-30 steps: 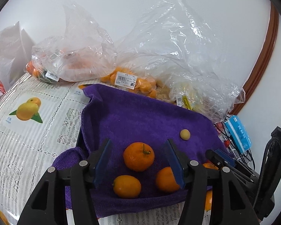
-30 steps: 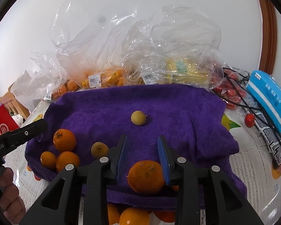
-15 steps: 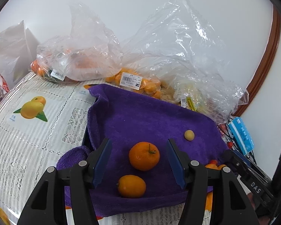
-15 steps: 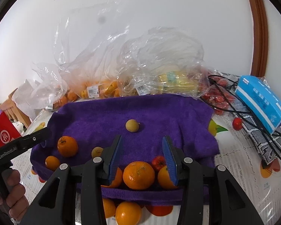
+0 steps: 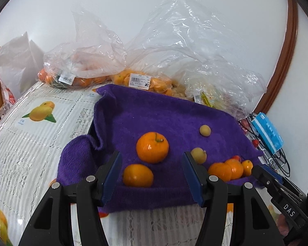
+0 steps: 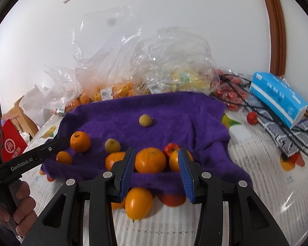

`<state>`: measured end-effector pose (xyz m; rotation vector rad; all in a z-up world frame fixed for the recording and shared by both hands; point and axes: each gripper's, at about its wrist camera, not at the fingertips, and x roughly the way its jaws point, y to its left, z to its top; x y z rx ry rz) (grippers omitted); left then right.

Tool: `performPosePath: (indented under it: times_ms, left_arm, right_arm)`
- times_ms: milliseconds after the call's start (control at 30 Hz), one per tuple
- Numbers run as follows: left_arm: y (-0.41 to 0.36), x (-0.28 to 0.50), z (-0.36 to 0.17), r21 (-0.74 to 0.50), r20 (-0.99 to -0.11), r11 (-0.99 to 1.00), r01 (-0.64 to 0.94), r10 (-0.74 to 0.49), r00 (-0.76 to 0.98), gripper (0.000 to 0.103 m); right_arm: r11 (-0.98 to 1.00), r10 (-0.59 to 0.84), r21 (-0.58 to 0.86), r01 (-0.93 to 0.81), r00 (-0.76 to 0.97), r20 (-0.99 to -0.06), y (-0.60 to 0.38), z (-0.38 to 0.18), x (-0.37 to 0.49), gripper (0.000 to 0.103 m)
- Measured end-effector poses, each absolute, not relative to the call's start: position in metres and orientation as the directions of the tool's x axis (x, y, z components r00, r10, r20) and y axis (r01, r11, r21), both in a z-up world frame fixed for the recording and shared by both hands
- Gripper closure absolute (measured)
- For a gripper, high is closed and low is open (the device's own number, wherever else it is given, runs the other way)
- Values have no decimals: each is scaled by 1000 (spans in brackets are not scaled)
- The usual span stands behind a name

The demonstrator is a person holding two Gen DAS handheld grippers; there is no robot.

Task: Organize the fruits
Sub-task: 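Withdraw both tools from the towel toward the oranges beside it, then grasp an orange beside the towel with the right tool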

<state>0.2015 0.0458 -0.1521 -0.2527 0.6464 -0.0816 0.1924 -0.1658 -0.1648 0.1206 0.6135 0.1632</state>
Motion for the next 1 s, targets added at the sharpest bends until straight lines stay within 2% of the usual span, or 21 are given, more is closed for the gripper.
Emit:
performPosePath:
  times_ms: [833, 900, 1000]
  left_arm:
    - [41, 175, -155, -235, -584, 972, -4, -138, 800, 45]
    - [41, 175, -155, -234, -584, 972, -3, -138, 800, 45]
    - [41, 175, -156, -236, -584, 972, -2, -140, 800, 45]
  right_arm:
    - [984, 177, 98, -151, 715, -676, -141, -195, 174, 64]
    - [986, 160, 83, -142, 707, -689, -139, -197, 176, 70]
    - [990, 136, 78, -116, 684, -716, -140, -202, 181, 70]
